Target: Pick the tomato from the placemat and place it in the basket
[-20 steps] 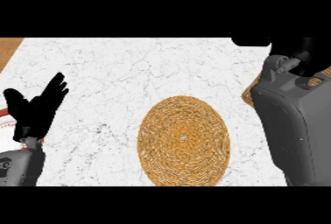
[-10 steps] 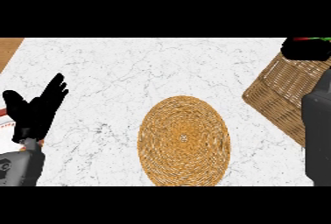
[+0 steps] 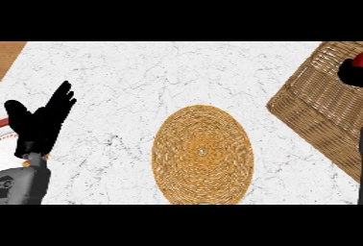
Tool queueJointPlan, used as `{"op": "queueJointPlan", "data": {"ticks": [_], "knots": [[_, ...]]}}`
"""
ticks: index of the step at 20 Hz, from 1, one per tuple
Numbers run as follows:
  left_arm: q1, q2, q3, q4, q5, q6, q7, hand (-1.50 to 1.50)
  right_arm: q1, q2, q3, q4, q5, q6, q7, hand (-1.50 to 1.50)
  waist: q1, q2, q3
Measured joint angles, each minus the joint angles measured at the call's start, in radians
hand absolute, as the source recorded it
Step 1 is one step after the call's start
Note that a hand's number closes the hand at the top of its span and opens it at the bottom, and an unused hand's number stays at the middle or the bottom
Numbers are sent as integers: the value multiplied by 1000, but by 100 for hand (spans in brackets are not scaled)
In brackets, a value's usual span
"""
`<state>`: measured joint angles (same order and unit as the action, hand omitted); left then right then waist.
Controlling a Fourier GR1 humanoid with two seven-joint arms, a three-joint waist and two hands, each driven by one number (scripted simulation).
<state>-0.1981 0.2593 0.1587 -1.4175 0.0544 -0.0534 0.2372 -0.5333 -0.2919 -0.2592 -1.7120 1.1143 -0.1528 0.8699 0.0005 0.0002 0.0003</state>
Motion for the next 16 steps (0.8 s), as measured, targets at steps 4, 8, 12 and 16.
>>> {"op": "queueJointPlan", "data": {"ticks": [4,8,12,16], "knots": [[-7,1,7,28,1,-9,-18,0,21,5,-63,62,0,-106,0,-150,0,1,0],[5,10,20,9,10,-23,-3,0,56,-24,-92,91,-58,-124,-48,-150,1,0,0],[-12,5,22,25,5,-22,-5,0,39,-63,-113,157,-129,-162,-134,-150,1,0,0],[0,3,19,1,-1,-20,-1,0,20,-59,-147,151,-159,-233,-138,-150,2,0,0]]}}
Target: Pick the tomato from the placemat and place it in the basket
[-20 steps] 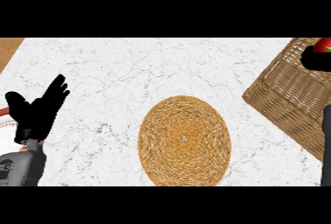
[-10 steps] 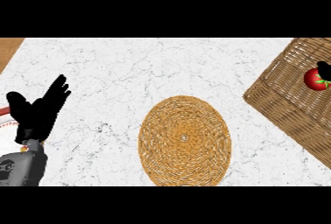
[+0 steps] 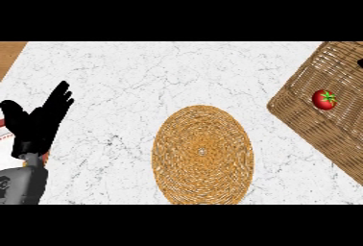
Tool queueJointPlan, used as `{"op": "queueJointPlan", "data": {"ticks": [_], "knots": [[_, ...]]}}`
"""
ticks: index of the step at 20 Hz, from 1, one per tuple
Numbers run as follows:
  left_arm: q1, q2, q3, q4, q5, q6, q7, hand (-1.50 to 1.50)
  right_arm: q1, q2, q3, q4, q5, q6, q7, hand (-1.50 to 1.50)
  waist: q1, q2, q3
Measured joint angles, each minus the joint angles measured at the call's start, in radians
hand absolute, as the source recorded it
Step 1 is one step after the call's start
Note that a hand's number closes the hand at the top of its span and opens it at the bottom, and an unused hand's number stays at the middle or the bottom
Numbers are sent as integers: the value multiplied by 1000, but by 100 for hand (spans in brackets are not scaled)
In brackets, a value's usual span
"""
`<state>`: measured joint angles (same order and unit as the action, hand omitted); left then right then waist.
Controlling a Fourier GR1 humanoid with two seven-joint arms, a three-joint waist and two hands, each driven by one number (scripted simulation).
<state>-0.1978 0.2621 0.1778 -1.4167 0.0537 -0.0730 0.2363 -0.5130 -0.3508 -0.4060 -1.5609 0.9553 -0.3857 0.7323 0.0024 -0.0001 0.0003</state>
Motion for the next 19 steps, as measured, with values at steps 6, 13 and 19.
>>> {"op": "queueJointPlan", "data": {"ticks": [6,13,19], "knots": [[2,9,12,5,2,-2,2,0,53,4,-132,-163,-97,-81,45,-150,-16,-4,0],[18,-4,12,-8,-4,13,3,0,281,-26,-341,-400,-413,20,33,-150,-36,-9,0],[36,9,30,-4,4,1,-7,0,520,-29,-554,-509,-744,212,-46,-150,-46,-10,1]]}}
